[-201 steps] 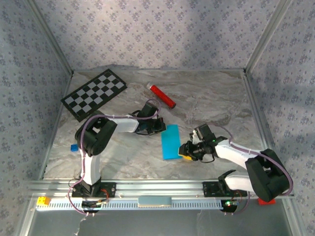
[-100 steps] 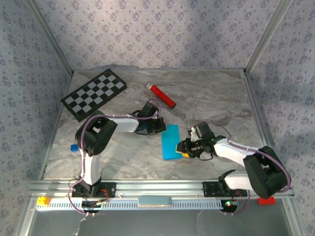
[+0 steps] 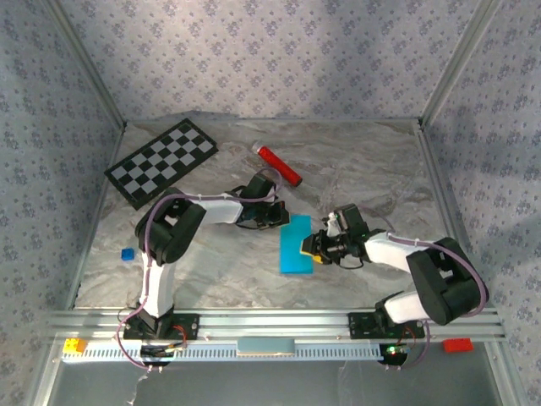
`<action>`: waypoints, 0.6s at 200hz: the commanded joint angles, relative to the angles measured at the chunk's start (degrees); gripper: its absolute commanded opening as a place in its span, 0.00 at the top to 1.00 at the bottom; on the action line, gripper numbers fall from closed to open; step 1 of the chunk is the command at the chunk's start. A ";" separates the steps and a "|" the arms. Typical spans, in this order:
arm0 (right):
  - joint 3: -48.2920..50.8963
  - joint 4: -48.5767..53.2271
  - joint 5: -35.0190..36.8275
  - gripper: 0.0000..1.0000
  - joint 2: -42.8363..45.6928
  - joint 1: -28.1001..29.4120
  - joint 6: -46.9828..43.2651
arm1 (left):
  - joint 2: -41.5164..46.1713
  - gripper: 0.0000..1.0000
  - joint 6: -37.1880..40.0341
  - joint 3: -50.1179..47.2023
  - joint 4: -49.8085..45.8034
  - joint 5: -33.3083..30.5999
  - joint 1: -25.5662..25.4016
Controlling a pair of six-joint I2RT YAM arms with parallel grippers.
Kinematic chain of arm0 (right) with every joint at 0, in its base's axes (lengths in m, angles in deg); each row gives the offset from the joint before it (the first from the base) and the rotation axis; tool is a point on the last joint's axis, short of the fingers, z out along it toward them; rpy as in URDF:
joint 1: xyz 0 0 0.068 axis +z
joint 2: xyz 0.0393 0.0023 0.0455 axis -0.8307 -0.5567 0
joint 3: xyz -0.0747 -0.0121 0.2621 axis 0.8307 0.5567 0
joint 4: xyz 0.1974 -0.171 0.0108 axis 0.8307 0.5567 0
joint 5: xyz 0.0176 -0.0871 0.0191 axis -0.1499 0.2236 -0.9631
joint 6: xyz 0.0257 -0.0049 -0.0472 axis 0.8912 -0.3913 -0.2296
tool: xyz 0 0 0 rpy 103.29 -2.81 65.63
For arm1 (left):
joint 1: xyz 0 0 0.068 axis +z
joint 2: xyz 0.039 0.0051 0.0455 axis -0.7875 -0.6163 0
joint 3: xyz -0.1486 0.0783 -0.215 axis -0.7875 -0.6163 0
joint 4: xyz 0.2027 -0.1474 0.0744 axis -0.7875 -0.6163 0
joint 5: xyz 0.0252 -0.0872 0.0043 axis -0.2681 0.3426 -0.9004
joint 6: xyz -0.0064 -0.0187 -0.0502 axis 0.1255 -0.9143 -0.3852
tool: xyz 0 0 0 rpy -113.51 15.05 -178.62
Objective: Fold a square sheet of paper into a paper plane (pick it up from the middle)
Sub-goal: Fold the triangle a second time at the center of the table.
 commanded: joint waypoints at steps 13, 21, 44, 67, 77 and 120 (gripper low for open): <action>-1.06 -3.26 -2.73 0.64 -1.88 -1.13 -0.38 | -2.46 0.96 2.61 1.65 -5.52 -0.16 0.17; -1.06 -3.31 -2.76 0.65 -2.33 -1.59 -0.53 | -2.41 0.96 2.61 1.74 -5.51 -0.12 0.20; -0.74 -4.06 -3.13 0.69 -3.49 -2.78 -0.66 | -1.91 0.95 2.79 1.94 -5.61 -0.04 0.17; -0.76 -4.90 -3.82 0.77 -4.96 -3.27 -1.09 | -0.94 0.90 2.88 2.08 -5.52 0.31 0.21; -0.81 -5.27 -4.00 0.81 -5.57 -3.39 -0.93 | -0.21 0.86 2.86 2.16 -5.52 0.49 0.20; -1.58 -7.61 -4.41 0.91 -8.15 -2.93 0.04 | 6.96 0.61 3.38 1.27 -7.29 -2.24 0.12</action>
